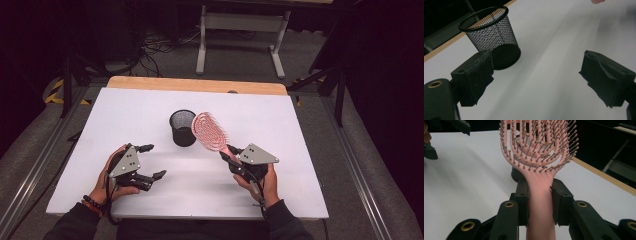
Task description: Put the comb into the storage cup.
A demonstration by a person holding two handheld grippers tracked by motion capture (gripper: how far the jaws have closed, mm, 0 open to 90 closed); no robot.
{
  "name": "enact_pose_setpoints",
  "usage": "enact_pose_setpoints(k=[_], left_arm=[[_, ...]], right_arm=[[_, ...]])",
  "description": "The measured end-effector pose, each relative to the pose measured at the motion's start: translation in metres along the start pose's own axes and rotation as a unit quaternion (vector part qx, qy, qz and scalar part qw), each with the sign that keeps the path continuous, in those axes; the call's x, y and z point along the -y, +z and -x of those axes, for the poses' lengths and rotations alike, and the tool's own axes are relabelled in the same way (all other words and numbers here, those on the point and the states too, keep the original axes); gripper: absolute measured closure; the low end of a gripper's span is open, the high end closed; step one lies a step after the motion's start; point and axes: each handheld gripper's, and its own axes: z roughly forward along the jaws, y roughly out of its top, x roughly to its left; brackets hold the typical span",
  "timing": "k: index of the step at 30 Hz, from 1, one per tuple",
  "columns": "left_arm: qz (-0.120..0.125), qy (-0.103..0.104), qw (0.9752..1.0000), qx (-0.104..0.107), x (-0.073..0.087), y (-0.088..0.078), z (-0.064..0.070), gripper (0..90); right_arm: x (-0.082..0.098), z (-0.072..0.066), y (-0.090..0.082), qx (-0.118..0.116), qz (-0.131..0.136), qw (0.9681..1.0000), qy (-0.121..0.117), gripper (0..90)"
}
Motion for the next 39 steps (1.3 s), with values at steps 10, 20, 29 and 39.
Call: enact_pose_setpoints(k=[10, 20, 29, 39], left_arm=[[0.003, -0.019, 0.9998, -0.005, -0.007, 0.006, 0.001, 14.8], [0.035, -0.052, 0.9977, 0.024, -0.023, 0.011, 0.002, 14.8], [0.051, -0.085, 0.9945, 0.034, -0.036, 0.020, 0.002, 14.7], [0.070, -0.119, 0.9883, 0.066, -0.043, 0.033, 0.001, 14.2]], right_arm=[[-0.003, -0.006, 0.004, -0.008, 0.004, 1.0000, 0.000, 69.6], [-0.005, -0.010, 0.008, -0.015, 0.007, 0.9999, 0.002, 69.6], [-0.005, -0.016, 0.012, -0.019, 0.006, 0.9998, -0.003, 69.6], [-0.004, -0.023, 0.017, -0.033, 0.002, 0.9994, -0.008, 69.6]])
